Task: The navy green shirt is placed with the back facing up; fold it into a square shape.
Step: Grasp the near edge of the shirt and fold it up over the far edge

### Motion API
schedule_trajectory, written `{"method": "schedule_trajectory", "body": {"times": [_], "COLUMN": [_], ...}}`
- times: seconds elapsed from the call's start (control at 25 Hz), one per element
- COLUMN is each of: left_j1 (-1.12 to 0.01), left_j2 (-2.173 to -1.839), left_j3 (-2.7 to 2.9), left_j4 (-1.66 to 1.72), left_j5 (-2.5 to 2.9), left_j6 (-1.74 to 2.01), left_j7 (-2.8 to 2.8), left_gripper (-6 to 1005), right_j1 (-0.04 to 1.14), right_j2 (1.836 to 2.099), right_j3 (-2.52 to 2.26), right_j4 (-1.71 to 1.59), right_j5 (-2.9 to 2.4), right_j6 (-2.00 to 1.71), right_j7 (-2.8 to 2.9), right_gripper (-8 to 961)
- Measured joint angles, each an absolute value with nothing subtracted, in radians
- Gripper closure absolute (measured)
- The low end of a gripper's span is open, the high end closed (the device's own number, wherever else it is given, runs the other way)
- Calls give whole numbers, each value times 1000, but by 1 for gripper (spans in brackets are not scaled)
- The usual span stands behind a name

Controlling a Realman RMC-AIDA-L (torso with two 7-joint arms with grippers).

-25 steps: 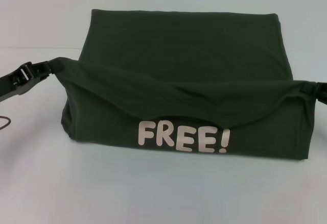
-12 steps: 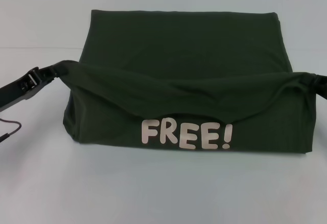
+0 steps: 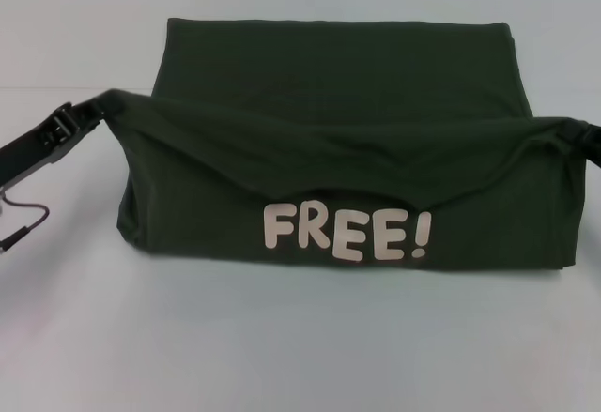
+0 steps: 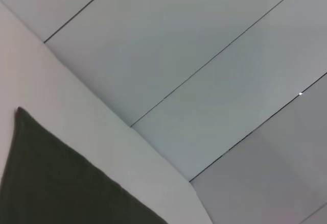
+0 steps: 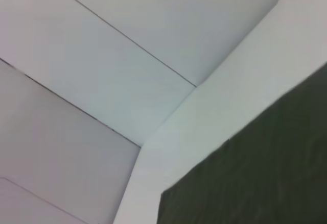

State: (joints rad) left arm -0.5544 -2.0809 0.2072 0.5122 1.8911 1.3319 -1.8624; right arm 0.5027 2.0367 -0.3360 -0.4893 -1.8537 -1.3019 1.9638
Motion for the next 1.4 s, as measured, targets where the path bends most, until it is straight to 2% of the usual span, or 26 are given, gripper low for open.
{"method": "schedule_trajectory", "body": {"times": [0.28, 0.76, 1.4], "left_j1": [-610, -689, -738], "left_j2": [-2088, -2148, -2143], "left_j3": [211, 234, 238], "left_j4": [512, 506, 503], "left_j5": [1859, 1823, 1748], "left_j6": [1272, 1046, 988], "left_j7": [-1828, -1692, -1600], "left_gripper": [969, 969, 966], "right_j1": [523, 564, 593], "right_j2": [2043, 2069, 2074], "right_j3": [-339, -348, -347], "right_j4": [-489, -484, -474], "right_j5": [-1806, -1805, -1745], "right_j6": [-1276, -1135, -1122], "right_j7": [1943, 1887, 1828], "right_gripper": [834, 825, 813]}}
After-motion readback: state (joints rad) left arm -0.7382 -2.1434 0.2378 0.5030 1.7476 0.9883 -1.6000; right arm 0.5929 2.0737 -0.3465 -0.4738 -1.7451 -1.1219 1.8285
